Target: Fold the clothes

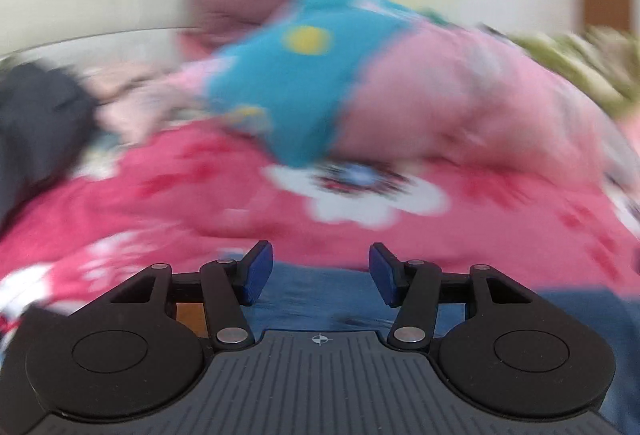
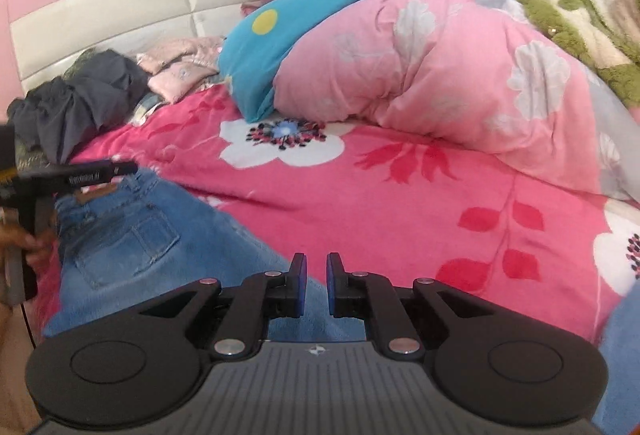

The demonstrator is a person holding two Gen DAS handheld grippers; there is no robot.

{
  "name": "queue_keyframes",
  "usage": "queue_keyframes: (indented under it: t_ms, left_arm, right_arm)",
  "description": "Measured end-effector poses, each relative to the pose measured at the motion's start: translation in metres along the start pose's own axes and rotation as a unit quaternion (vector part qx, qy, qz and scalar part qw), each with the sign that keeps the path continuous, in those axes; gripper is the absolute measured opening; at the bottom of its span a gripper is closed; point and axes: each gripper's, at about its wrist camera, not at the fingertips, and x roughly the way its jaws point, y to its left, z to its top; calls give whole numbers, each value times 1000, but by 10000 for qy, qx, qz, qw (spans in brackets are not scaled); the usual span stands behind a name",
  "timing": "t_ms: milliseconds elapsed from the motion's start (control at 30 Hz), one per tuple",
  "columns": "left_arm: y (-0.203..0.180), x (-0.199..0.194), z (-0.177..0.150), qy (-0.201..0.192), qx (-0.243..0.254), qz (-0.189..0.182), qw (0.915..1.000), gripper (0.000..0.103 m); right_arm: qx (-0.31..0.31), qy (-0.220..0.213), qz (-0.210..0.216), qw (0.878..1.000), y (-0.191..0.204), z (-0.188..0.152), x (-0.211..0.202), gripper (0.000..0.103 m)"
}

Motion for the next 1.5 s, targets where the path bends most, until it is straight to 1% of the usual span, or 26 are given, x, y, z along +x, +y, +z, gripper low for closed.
queue_keyframes:
  t_ms: [67,100,133,167,300,367,400,433,500,533,600,667,767,900,967,1000,1033,1067,1100,1133,1200,1233,1300,1367,1433,1500]
  left_arm:
    - [-20,16,-5,264,374,-131,9989,53]
    - [-29,26,-9,398,535,-162,9976,53]
    - [-36,35,-12,516,663,-175,9963,53]
    - [-39,41,-16,577,685,-131,9959,53]
    - [-39,50,-18,544,669,-139,9962,53]
    - [-38,51,-18,512,640,-162,9965,54]
    - [-39,50,-19,476,654,-158,9966,54]
    - [-40,49,-19,441,667,-156,9967,54]
    - [-40,46,-18,380,641,-191,9970,53]
    - [-39,44,-18,326,604,-235,9974,53]
    - [-39,43,-16,244,582,-336,9974,53]
    - [-42,45,-17,268,649,-361,9969,53]
    - [-46,48,-18,319,744,-295,9963,53]
    - [-47,51,-21,332,794,-251,9960,54]
    - [-47,50,-22,314,805,-241,9960,54]
    - [-46,50,-22,308,793,-244,9961,55]
    - [-45,50,-23,303,784,-244,9962,55]
    - [-45,50,-23,301,785,-239,9962,55]
    - [-45,50,-23,301,787,-231,9962,55]
    - [-46,50,-23,304,793,-213,9962,56]
    - [-46,50,-22,313,800,-180,9961,58]
    - [-45,49,-20,320,779,-166,9963,58]
    - [-44,45,-16,311,704,-63,9970,58]
    - [-45,36,-9,215,591,-57,9980,57]
    - [-47,24,0,69,460,-130,9988,57]
    - [-61,16,7,36,492,-357,9981,57]
  right_arm:
    - [-220,52,135,9997,7,0,8,15]
    - [-349,74,190,9992,12,0,13,19]
    - [-503,102,229,9984,17,1,20,23]
    - [-639,128,252,9976,22,0,25,26]
    - [-1066,321,325,9933,36,0,53,38]
    - [-1045,496,389,9925,38,-3,67,39]
    - [-964,552,448,9928,37,-5,72,37]
    - [-896,555,465,9933,37,-7,74,26]
    - [-872,416,380,9946,41,-10,69,10]
    - [-882,318,315,9951,43,-11,65,7]
    - [-901,124,181,9957,48,-13,58,6]
    - [-893,-24,31,9960,49,-13,52,6]
    - [-771,-38,-116,9969,42,-15,57,6]
    - [-327,377,-28,9988,27,-20,77,8]
    - [14,424,77,9991,17,-21,78,9]
    - [210,420,78,9989,10,-21,74,15]
    - [434,405,49,9982,2,-21,68,28]
    - [716,346,-54,9968,-9,-21,58,34]
    - [981,252,-179,9947,-20,-22,44,36]
    - [1244,135,-289,9917,-31,-24,27,36]
    - [1729,-232,-438,9837,-56,-32,-21,37]
    - [1969,-454,-524,9780,-67,-39,-49,39]
    - [2446,-937,-793,9618,-89,-59,-107,44]
    - [2894,-1312,-1240,9400,-103,-85,-158,45]
    - [3331,-1557,-1721,9139,-117,-112,-201,48]
    - [3783,-1689,-2051,8867,-132,-141,-231,50]
